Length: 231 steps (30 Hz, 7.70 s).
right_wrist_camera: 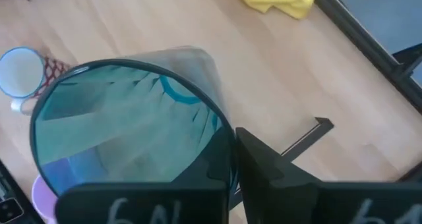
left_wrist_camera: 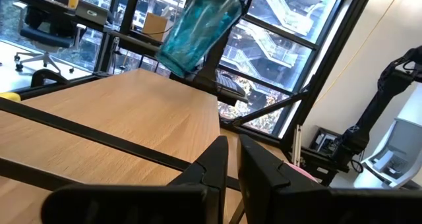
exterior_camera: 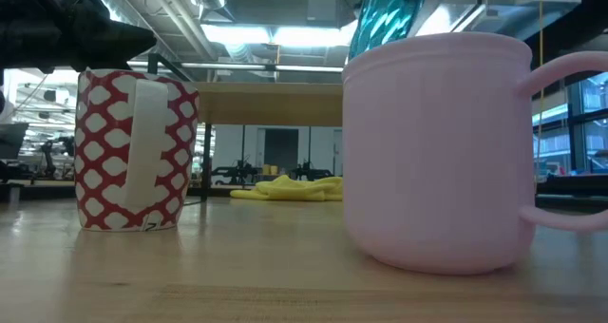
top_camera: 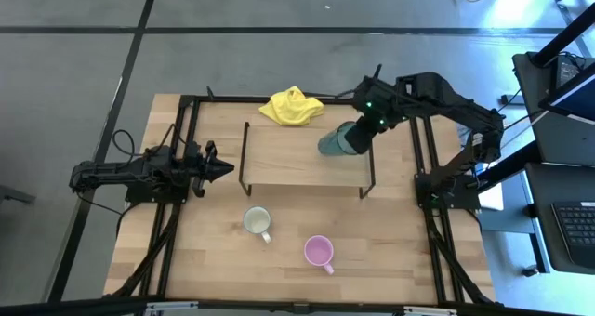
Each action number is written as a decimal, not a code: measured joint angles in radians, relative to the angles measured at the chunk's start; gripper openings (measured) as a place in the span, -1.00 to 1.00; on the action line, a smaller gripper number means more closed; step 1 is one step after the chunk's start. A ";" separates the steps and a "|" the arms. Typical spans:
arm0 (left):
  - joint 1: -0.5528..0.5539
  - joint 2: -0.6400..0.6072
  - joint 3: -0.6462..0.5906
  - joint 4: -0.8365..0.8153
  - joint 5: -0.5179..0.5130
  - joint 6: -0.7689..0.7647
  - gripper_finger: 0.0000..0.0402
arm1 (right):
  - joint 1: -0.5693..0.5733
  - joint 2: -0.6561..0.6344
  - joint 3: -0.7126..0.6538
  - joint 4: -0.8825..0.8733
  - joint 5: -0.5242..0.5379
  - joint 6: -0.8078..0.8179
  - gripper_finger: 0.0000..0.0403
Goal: Stack small to large cups/mugs on shelf
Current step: Put the blue glass on the shelf
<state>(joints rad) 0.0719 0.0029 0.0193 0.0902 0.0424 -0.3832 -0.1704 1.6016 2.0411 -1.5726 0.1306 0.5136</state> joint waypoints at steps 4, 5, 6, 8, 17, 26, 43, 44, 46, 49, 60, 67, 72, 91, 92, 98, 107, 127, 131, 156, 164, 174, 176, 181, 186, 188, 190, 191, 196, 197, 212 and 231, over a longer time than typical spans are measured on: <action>0.000 0.000 0.000 0.000 0.000 0.000 -0.86 | -0.060 0.004 0.000 0.000 -0.006 -0.021 -0.92; 0.000 0.000 0.000 0.000 0.000 0.000 -0.86 | -0.075 0.006 0.000 0.000 -0.024 -0.020 -0.92; 0.000 0.000 0.000 0.000 0.000 0.000 -0.86 | -0.089 0.007 0.000 0.000 -0.055 -0.014 -0.92; 0.000 0.000 0.000 0.000 0.000 0.000 -0.86 | -0.100 0.008 -0.001 0.002 -0.086 0.009 -0.89; 0.000 0.000 0.000 0.000 0.000 0.000 -0.86 | -0.081 0.005 -0.135 0.007 -0.155 0.089 -0.87; 0.000 0.000 0.000 0.000 0.000 0.000 -0.86 | -0.057 0.008 -0.124 -0.001 -0.047 0.097 -0.87; 0.000 0.000 0.000 0.000 0.000 0.000 -0.86 | -0.075 0.003 -0.035 -0.002 -0.162 0.185 -0.88; 0.000 0.000 0.000 0.000 0.000 0.000 -0.86 | -0.076 0.003 -0.035 -0.002 -0.160 0.184 -0.88; 0.000 0.000 0.000 0.000 0.000 0.000 -0.86 | -0.080 0.002 -0.035 -0.001 -0.161 0.179 -0.88; 0.000 0.000 0.000 0.000 0.000 0.000 -0.86 | -0.081 0.002 -0.035 0.000 -0.159 0.161 -0.88; 0.000 0.000 0.000 0.000 0.000 0.000 -0.86 | -0.081 0.008 -0.035 0.002 -0.159 0.123 -0.88; 0.000 0.000 0.000 0.000 0.000 0.000 -0.86 | -0.084 0.009 -0.035 0.003 -0.098 -0.019 -0.92; 0.000 0.000 0.000 0.000 0.000 0.000 -0.86 | -0.088 0.009 -0.035 0.002 -0.119 -0.192 -0.89; 0.000 0.000 0.000 0.000 0.000 0.000 -0.86 | -0.155 0.004 0.065 0.002 -0.092 -0.605 -0.88; 0.000 0.000 0.000 0.000 0.000 0.000 -0.86 | -0.153 -0.001 0.074 0.004 -0.108 -0.594 -0.88; 0.000 0.000 0.000 0.000 0.000 0.000 -0.86 | -0.147 -0.051 0.064 0.001 -0.211 -0.526 -0.87; 0.000 0.000 0.000 0.000 0.000 0.000 -0.86 | -0.179 -0.200 -0.145 0.003 -0.158 -0.516 -0.87; 0.000 0.000 0.000 0.000 0.000 0.000 -0.86 | -0.159 -0.195 -0.238 0.001 -0.184 -0.517 -0.92; 0.000 0.000 0.000 0.000 0.000 0.000 -0.86 | -0.159 -0.154 -0.197 0.001 -0.182 -0.519 -0.94; 0.000 0.000 0.000 0.000 0.000 0.000 -0.86 | -0.160 0.049 -0.044 0.002 -0.212 -0.486 -0.91; 0.000 0.000 0.000 0.000 0.000 0.000 -0.86 | -0.160 0.039 -0.044 0.001 -0.213 -0.433 -0.91; 0.000 0.000 0.000 0.000 0.000 0.000 -0.86 | -0.160 -0.017 -0.085 0.000 -0.216 -0.308 -0.91; 0.000 0.000 0.000 0.000 0.000 0.000 -0.86 | -0.160 -0.028 -0.103 0.000 -0.212 -0.296 -0.91; 0.000 0.000 0.000 0.000 0.000 0.000 -0.86 | -0.159 -0.034 -0.144 0.002 -0.211 -0.277 -0.91; 0.000 0.000 0.000 0.000 0.000 0.000 -0.86 | -0.159 -0.036 -0.164 0.006 -0.216 -0.274 -0.90; 0.000 0.000 0.000 0.000 0.000 0.000 -0.86 | -0.159 -0.036 -0.164 0.006 -0.216 -0.276 -0.90; 0.000 0.000 0.000 0.000 0.000 0.000 -0.86 | -0.159 -0.036 -0.164 0.005 -0.215 -0.282 -0.90; 0.000 0.000 0.000 0.000 0.000 0.000 -0.86 | -0.159 -0.038 -0.164 0.005 -0.213 -0.287 -0.89; 0.000 0.000 0.000 0.000 0.000 0.000 -0.86 | -0.161 -0.049 -0.161 -0.004 -0.194 -0.309 -0.89; 0.000 0.000 0.000 0.000 0.000 0.000 -0.86 | -0.162 -0.054 -0.159 -0.004 -0.191 -0.310 -0.89; 0.000 0.000 0.000 0.000 0.000 0.000 -0.86 | -0.162 -0.074 -0.156 0.000 -0.191 -0.311 -0.88; 0.000 0.000 0.000 0.189 -0.062 -0.254 -0.86 | -0.162 -0.074 -0.155 0.002 -0.195 -0.251 -0.88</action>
<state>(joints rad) 0.0719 0.0025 0.0196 0.2791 -0.0193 -0.6370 -0.3321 1.5280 1.8858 -1.5707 -0.0643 0.2622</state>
